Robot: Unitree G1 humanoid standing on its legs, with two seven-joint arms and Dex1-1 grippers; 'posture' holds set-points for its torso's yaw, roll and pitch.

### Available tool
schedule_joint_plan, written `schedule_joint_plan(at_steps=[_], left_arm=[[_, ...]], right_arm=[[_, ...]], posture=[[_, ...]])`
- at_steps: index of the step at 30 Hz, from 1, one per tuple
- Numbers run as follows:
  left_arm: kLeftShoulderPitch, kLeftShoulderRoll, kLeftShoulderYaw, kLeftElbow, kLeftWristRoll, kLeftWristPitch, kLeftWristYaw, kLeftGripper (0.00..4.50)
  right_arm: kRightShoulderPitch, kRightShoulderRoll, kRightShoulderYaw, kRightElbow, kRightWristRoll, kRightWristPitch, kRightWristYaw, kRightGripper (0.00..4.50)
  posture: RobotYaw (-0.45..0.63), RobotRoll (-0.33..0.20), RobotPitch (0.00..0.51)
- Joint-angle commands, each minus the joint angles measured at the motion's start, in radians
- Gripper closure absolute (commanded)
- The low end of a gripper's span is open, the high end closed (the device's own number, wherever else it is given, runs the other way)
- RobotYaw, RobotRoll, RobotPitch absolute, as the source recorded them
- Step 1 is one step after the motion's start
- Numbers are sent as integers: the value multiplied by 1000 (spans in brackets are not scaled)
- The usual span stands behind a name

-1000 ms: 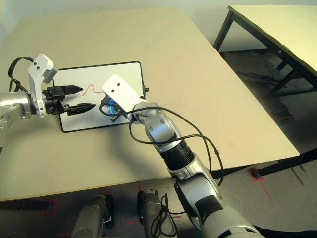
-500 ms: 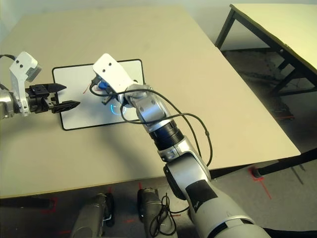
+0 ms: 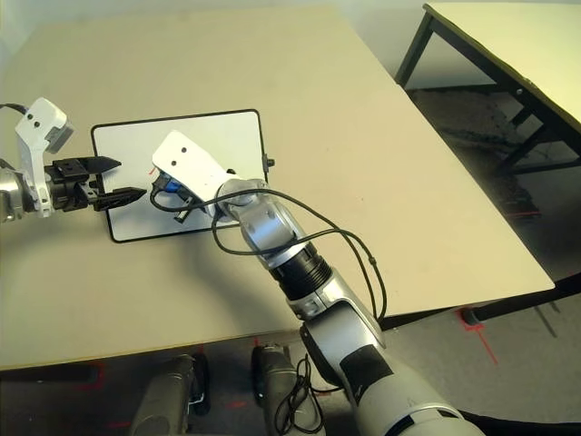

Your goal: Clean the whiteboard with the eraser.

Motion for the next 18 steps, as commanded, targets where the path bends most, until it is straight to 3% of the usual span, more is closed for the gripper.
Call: schedule_joint_plan(at_steps=[1,8,18], left_arm=[[20,1,3,-19,-8,13,1,0],[27,-2,2,-29,-15,18,4,0],[42,1,11,-43,-22,28,12,0]], right_arm=[[-56,3,-64,112,-13,-41,-50,4499],[-147,44,-128,224,-2,-107,-92,4499],[29,57,-2,7,-10,38,-16,4499]], posture=[[100,0,203],[102,0,203],[112,0,206]])
